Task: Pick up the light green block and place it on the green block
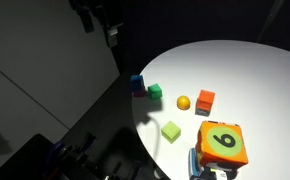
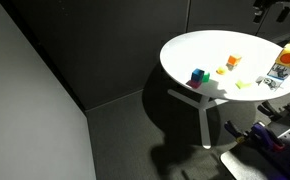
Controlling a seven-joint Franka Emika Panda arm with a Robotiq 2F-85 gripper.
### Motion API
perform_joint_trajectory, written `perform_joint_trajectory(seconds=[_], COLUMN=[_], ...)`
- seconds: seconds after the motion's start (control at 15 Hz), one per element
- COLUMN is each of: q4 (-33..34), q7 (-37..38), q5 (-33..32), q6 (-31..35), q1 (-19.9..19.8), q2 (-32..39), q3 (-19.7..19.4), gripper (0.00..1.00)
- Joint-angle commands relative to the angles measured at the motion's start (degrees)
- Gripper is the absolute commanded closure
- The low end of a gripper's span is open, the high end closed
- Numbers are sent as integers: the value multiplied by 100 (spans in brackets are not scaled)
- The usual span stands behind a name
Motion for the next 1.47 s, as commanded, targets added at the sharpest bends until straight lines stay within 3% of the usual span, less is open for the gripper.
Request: perform_joint_trajectory(seconds=[0.0, 0.4, 1.4], q4=[471, 580, 624], q7=[-526, -1105, -1294], q5=[569, 1037, 677], q6=[-352, -132, 1476], q1=[1, -23, -70], q2=[456, 906, 1732], q3=[-262, -361, -274], gripper=[0, 0, 0])
